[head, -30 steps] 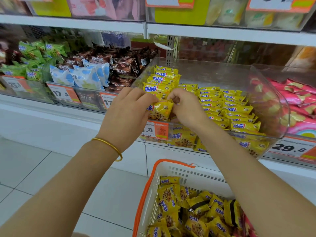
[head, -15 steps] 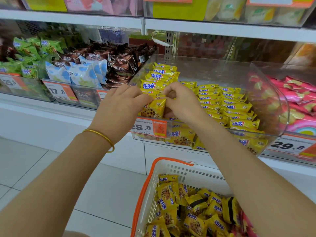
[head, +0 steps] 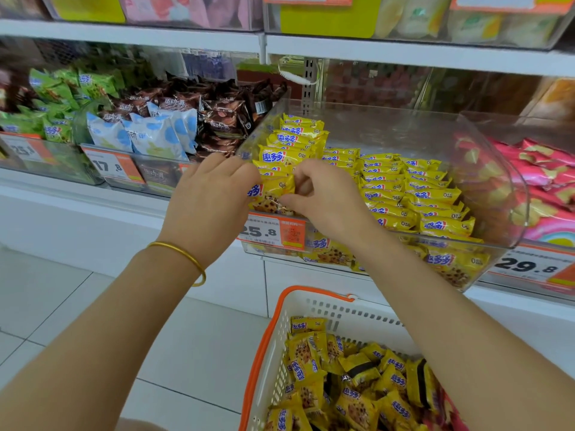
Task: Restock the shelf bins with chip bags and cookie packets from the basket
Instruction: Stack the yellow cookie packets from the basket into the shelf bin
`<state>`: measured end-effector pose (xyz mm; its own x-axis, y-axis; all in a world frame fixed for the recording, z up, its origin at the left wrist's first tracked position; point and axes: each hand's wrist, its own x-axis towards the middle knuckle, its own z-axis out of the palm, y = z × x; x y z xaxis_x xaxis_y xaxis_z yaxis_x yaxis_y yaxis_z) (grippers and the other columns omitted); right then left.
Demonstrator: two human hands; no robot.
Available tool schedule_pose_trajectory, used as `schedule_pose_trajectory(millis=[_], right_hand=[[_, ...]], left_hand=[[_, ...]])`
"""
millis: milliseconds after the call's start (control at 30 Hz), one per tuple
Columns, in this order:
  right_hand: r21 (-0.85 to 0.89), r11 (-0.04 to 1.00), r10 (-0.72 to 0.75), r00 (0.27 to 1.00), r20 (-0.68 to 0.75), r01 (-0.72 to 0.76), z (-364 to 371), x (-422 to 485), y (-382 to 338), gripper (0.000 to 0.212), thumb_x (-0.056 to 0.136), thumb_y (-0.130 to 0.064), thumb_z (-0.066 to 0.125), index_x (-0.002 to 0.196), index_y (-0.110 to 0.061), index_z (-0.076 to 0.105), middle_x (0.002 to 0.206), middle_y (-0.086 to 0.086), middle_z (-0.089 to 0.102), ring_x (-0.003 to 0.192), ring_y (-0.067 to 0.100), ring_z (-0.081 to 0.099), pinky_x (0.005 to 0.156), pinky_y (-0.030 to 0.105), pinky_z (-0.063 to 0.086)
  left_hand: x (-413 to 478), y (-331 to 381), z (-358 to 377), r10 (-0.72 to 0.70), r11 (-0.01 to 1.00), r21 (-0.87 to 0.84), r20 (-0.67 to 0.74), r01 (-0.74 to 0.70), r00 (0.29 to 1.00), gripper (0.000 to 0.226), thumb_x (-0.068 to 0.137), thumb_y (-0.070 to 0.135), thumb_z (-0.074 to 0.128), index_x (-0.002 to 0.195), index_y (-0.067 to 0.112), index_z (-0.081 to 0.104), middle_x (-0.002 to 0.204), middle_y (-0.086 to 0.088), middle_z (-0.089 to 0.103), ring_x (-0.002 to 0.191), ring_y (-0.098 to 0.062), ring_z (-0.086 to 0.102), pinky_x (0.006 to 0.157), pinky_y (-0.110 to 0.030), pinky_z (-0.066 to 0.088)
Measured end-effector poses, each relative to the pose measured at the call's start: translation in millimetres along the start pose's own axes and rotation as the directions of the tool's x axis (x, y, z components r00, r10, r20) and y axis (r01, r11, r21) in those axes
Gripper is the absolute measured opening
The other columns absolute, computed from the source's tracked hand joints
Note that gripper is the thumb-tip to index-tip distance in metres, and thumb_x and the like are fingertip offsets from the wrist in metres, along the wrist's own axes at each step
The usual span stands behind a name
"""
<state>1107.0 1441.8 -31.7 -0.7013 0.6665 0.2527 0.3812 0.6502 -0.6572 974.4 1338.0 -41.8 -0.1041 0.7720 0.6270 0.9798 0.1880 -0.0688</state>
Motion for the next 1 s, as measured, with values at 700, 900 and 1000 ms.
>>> schedule_pose_trajectory(millis=[700, 900, 1000], right_hand=[[-0.203, 0.979, 0.034, 0.999, 0.023, -0.029, -6.3, -24.5, -1.8, 0.025, 0.093, -0.028, 0.056, 0.113, -0.013, 0.051, 0.105, 0.003, 0.063, 0.097, 0.023, 0.059, 0.081, 0.042, 0.051], [0.049, 0.999, 0.001, 0.987, -0.161, 0.007, -26.2, -107.7, 36.8, 0.008, 0.091, -0.018, 0.057, 0.096, -0.023, 0.060, 0.080, -0.017, 0.059, 0.073, 0.002, 0.058, 0.066, 0.021, 0.047], [-0.082, 0.972, 0.229, 0.962, 0.147, -0.219, 3.6, -141.0, 103.6, 0.008, 0.094, -0.021, 0.053, 0.094, -0.019, 0.061, 0.086, -0.008, 0.064, 0.079, 0.013, 0.064, 0.072, 0.030, 0.051]], left_hand=[[-12.4, 28.4, -9.1, -0.097, 0.992, -0.095, -0.109, 0.087, 0.989, 0.032, 0.073, -0.001, 0.042, 0.097, 0.003, 0.064, 0.102, -0.015, 0.061, 0.090, -0.035, 0.051, 0.071, -0.047, 0.046], [-62.6, 89.6, -0.2, 0.180, 0.965, -0.229, 0.242, -0.124, 0.953, 0.029, 0.074, 0.013, 0.045, 0.094, 0.007, 0.065, 0.098, -0.011, 0.062, 0.086, -0.034, 0.056, 0.069, -0.043, 0.051], [-91.0, 110.8, 17.4, 0.306, 0.946, -0.270, 0.555, -0.180, 0.774, 0.035, 0.081, 0.025, 0.039, 0.098, 0.011, 0.066, 0.103, -0.008, 0.062, 0.093, -0.031, 0.059, 0.066, -0.042, 0.055]])
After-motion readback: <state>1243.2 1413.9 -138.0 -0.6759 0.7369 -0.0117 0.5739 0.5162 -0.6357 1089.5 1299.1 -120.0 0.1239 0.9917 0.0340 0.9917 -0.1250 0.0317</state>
